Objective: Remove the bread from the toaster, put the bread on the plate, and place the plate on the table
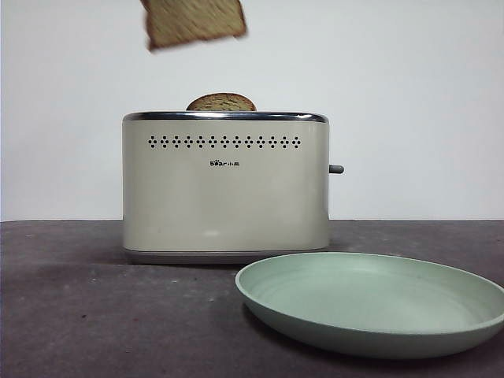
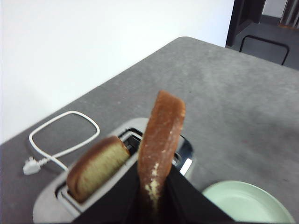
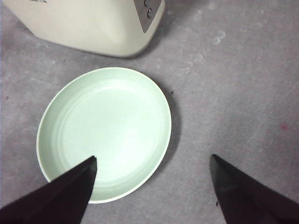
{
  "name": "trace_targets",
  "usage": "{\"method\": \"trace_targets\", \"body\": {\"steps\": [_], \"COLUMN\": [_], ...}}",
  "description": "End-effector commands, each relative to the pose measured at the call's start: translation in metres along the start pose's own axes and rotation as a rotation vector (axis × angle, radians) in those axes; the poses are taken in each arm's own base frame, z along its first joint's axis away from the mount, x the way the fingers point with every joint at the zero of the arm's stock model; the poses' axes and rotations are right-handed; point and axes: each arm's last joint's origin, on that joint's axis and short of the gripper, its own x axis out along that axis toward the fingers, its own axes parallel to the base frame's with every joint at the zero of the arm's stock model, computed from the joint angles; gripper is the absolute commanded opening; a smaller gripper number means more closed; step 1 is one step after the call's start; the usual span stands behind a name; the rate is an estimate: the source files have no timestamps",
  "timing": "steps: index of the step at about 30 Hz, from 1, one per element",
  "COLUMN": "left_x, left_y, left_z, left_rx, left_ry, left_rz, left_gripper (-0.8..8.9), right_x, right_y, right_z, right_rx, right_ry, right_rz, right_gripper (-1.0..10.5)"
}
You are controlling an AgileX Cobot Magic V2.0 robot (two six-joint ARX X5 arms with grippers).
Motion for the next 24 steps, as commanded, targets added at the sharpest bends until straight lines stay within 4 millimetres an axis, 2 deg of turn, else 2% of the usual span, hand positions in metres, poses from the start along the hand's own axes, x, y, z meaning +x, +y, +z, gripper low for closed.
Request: {"method": "trace_targets", "body": {"steps": [1,6,12,16,24], "left_x": [-0.027,-0.064,-0.090,-0.098,-0.096], "left_y": [-0.012,-0.029,-0.043,-0.049,-0.060], "left_z": [0.006,-0.002,-0.013,-0.026,-0.078], "left_rx": [-0.039,-0.066,-0.082,-0.087,-0.148], "left_ry": [-0.010,0.048,0.087,0.097,0.152], "left_rz": [-0.006,-0.017,-0.024,-0.026,-0.036], "left_gripper": [0.04,0.04,0.04,0.04,0.04], "right_x": [0.004,0.023,0.053,0.075,0.120], "right_y": [0.000,-0.006,-0.015,-0.021,-0.029], "right_z": [0.008,0.017,0.024,0.027,0.025], "right_rx": [0.017,0.051,0.081,0.099,0.113], "right_ry": [-0.003,0.031,0.109,0.159,0.268], "right_rz": [0.007,0.013,0.013,0.030,0.039], "right_gripper": [3.9,3.7,3.7,3.7,3.5]}}
